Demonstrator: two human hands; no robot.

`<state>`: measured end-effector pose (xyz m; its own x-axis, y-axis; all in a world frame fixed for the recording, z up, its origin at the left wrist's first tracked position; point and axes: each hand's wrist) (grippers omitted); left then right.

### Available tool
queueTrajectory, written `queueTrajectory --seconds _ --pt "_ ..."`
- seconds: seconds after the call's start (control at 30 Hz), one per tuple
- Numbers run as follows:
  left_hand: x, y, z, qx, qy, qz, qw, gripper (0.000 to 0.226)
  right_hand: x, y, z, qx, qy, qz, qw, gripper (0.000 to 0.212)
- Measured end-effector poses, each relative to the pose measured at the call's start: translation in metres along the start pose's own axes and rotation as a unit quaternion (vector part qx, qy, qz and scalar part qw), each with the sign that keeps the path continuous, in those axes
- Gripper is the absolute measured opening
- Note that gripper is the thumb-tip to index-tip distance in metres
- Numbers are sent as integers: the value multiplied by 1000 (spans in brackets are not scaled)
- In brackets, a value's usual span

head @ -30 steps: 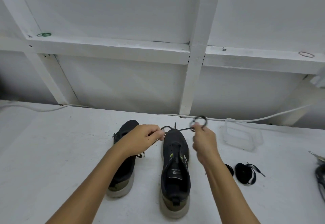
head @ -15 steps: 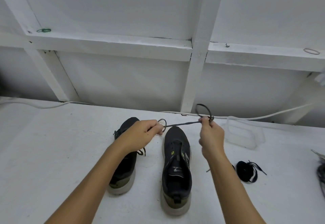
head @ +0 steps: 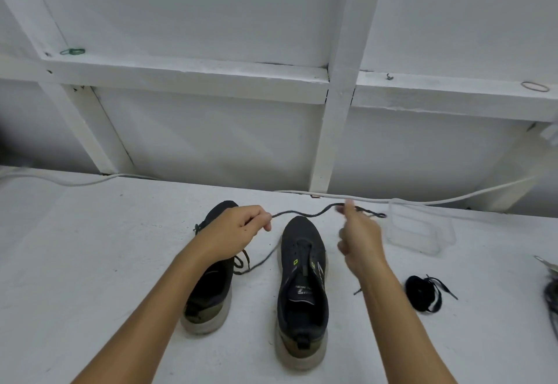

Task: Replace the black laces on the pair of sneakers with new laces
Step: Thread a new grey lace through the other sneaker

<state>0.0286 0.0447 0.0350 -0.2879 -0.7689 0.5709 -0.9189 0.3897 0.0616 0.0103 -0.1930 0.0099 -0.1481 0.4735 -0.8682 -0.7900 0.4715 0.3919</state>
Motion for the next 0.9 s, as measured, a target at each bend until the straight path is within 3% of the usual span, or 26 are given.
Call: queueTrajectory --seconds 0.13,0.17,0.27,0.37,0.43,0.53,0.6,0.67,0.8,0.9 --pt "25 -7 8 -18 -12 37 999 31 27 40 32 -179 74 26 981 39" --pt "28 -8 9 -20 -15 40 999 31 30 40 37 -176 76 8 981 35" --pt "18 -5 3 -23 -9 10 1000 30 15 16 31 -49 27 -23 998 22" --pt "3 1 -3 -22 -10 -5 1000 31 -5 -13 10 20 -25 -15 999 27" --pt "4 0 -3 -20 -12 -3 1000 31 -3 -10 7 -9 49 28 998 42" --pt "19 -7 1 -16 -15 9 1000 31 13 20 20 -124 180 93 971 58" --pt "27 -9 5 -26 -26 25 999 32 26 35 28 -180 144 113 967 53" --pt "26 -9 9 -38 -35 33 998 33 29 37 32 -160 80 81 981 37" --pt "11 -2 4 -32 -15 3 999 34 9 3 17 10 -43 15 999 26" --pt "5 -1 2 -22 -9 -14 1000 33 2 -2 7 -22 4 41 999 39"
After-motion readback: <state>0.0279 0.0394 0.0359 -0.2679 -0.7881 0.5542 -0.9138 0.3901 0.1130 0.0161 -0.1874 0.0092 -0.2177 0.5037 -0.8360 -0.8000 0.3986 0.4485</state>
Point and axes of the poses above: each hand's wrist, its own y-axis away from the middle knuckle, its own z-axis out of the palm, x = y × z, and after that the axes turned 15 degrees about -y, right-handed
